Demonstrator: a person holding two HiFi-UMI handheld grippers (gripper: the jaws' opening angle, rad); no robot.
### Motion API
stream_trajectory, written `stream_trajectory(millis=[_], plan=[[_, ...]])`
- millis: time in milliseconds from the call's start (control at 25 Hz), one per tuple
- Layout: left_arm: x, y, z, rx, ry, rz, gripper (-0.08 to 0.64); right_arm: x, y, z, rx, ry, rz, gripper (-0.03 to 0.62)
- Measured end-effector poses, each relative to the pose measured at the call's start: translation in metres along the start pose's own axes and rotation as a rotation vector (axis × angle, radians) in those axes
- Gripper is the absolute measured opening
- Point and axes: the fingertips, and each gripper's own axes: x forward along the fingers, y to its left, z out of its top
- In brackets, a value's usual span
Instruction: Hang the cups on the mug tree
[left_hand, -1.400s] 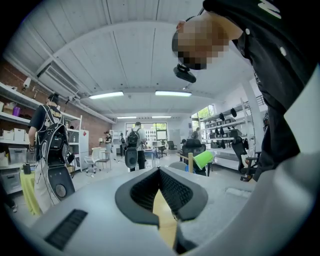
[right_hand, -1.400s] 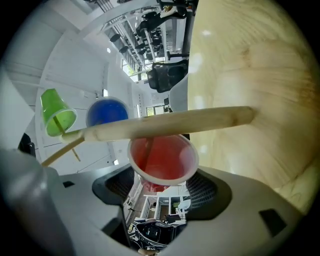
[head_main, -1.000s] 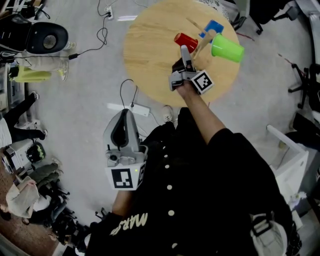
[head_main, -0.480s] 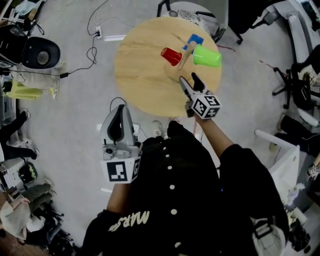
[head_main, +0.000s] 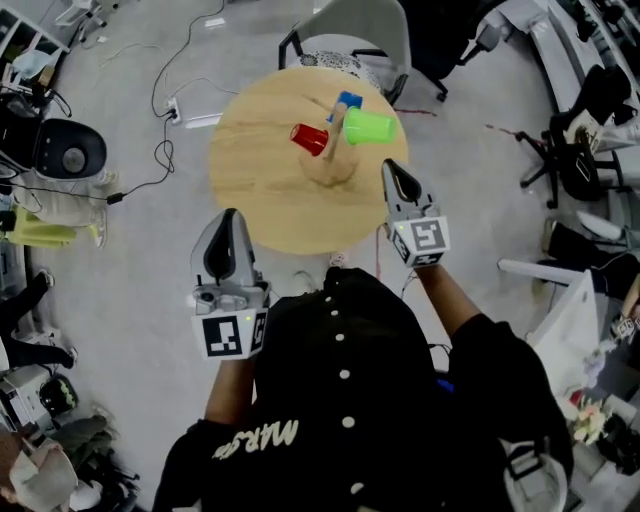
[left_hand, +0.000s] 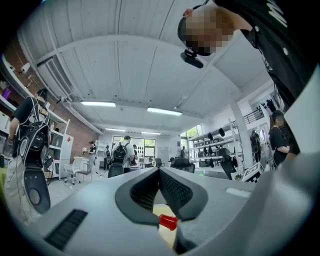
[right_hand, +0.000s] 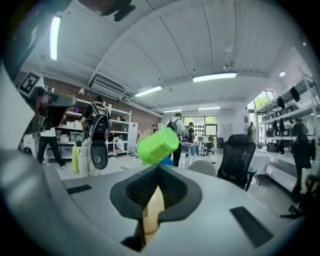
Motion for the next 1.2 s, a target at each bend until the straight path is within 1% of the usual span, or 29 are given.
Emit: stream_trajectory(millis=[80,160,280,400,480,560,640,760,840,1040,1200], plan=[[0.004,-0.004,0.003,-0.002,-0.007,-0.014,-0.006,-0.014,-0.007,0.026,-0.033,-0.038,-0.004,0.0],[0.008,-0.006,0.007,-0.01,-0.018,-0.026,-0.005,-0.03,-0.011,0.054,-0.045,-0.085,-0.012,-0.008],[0.014,-0.008,0.014,-0.011,-0.032,-0.043,-0.005,-0.05,-0.018,0.09,-0.023,-0.13,-0.03,-0.009],[0.023,-0.01,0.024,-0.006,-0.058,-0.063,-0.005,-0.065,-0.026,0.116,0.006,-0.141,-0.031,-0.007],[0.028,-0.011,0.025,-0.041,-0.045,-0.08,-0.005,-0.076,-0.035,0.13,0.044,-0.153,-0.046,-0.001],[0.033,-0.008,0.027,-0.07,-0.022,-0.072,-0.005,-0.089,-0.046,0.146,0.066,-0.177,-0.074,0.0],[0.036,-0.003,0.034,-0.058,-0.023,-0.054,-0.005,-0.098,-0.057,0.159,0.071,-0.204,-0.106,0.0],[0.036,0.001,0.043,-0.006,-0.029,-0.032,-0.005,-0.105,-0.069,0.169,0.078,-0.24,-0.144,0.0],[0.035,0.001,0.045,0.026,-0.026,-0.022,-0.006,-0.107,-0.073,0.172,0.074,-0.255,-0.154,0.0],[0.035,0.003,0.049,0.037,-0.026,-0.012,-0.006,-0.108,-0.074,0.176,0.027,-0.257,-0.158,0.0],[0.034,0.005,0.055,0.054,-0.042,-0.009,-0.005,-0.108,-0.075,0.171,0.029,-0.242,-0.152,0.0]])
